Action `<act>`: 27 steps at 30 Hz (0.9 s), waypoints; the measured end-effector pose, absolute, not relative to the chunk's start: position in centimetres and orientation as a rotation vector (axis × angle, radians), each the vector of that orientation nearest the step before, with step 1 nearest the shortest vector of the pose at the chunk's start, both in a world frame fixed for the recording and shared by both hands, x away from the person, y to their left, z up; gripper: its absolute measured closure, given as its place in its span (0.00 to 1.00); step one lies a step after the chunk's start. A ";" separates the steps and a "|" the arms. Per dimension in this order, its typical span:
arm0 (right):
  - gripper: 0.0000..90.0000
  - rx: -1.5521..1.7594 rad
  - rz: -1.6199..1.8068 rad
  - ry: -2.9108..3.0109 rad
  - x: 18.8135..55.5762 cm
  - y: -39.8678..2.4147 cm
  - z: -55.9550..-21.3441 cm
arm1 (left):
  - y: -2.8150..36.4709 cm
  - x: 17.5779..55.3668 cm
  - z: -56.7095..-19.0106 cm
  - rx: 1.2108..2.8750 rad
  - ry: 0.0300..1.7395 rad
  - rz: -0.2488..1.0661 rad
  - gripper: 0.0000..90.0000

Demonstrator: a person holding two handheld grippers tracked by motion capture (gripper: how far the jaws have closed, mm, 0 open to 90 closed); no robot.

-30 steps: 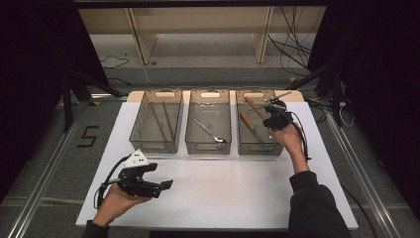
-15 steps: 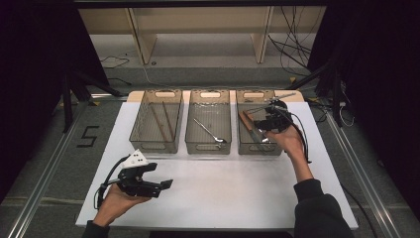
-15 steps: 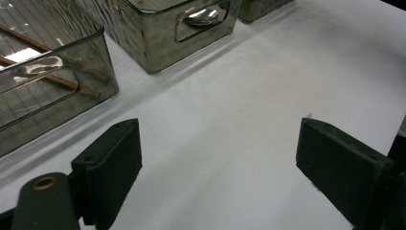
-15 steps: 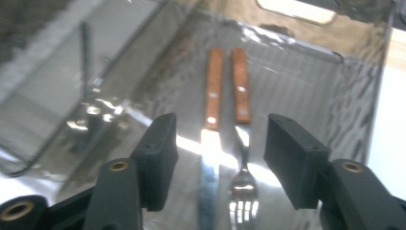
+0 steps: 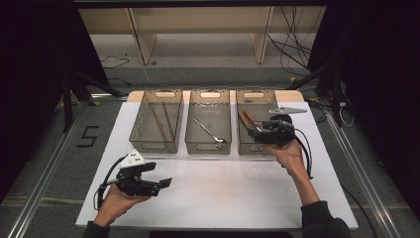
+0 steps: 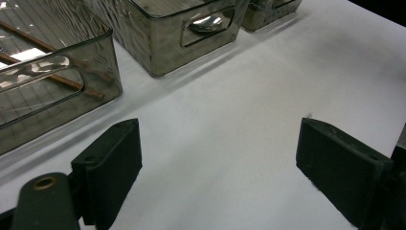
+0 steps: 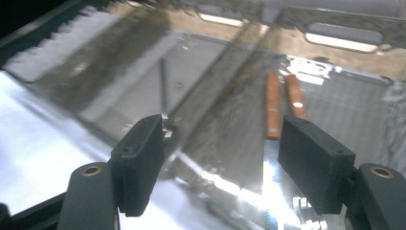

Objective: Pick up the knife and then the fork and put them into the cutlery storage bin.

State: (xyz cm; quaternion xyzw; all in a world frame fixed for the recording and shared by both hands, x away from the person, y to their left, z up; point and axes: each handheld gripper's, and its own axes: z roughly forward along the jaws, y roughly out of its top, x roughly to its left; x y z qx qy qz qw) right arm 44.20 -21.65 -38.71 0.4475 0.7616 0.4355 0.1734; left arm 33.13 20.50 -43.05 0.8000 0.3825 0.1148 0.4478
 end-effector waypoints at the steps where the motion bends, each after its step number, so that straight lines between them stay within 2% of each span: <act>1: 0.35 1.257 1.255 2.157 43.7 -21.6 -38.7 | 20.5 33.1 -43.1 1.977 0.950 0.281 0.17; 12: 0.29 1.148 1.431 2.146 38.4 -21.4 -39.7 | 20.6 33.1 -43.7 1.950 0.954 0.276 0.17; 27: 0.24 1.054 1.510 2.154 32.6 -21.8 -42.9 | 20.4 32.0 -44.8 1.882 0.941 0.275 0.17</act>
